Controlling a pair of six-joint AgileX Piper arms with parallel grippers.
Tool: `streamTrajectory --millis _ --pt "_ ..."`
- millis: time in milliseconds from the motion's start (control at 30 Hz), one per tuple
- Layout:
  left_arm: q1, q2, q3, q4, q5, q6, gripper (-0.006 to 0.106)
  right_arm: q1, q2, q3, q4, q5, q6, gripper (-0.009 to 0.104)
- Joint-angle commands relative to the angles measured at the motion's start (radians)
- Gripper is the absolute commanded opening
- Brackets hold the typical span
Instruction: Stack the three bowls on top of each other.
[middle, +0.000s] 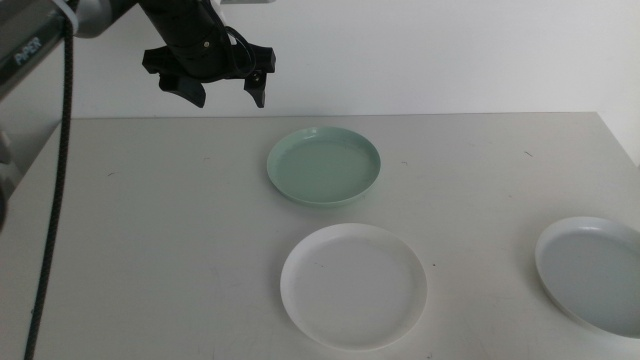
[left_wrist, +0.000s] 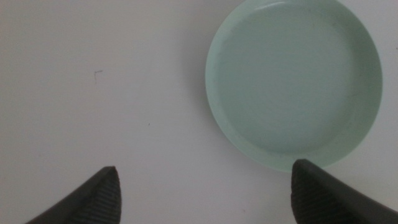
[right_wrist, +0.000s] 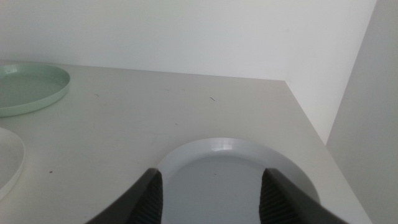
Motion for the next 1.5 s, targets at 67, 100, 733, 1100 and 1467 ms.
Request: streamTrajectory --millis 67,100,733,1100,1467 --pt "0.026 0.053 -0.141 -0.053 -0.031 0.029 0.105 -0.007 -0.017 -0.006 -0.01 -0.078 -0.008 0.041" --pt "0.027 0.079 -0.168 -0.051 -0.032 0.029 0.105 -0.007 -0.017 -0.006 -0.01 -0.078 -0.008 0.041" --pt "0.027 0.409 -0.315 -0.103 -0.153 0.042 0.102 -0.007 -0.017 -0.006 -0.01 -0.078 -0.008 0.041" --pt "0.026 0.464 -0.314 -0.176 -0.162 0.073 0.064 -0.007 -0.017 -0.006 -0.01 -0.078 -0.008 0.041" --pt "0.026 0.453 -0.319 -0.158 -0.16 0.079 0.0 -0.007 -0.017 -0.006 -0.01 -0.078 -0.008 0.041"
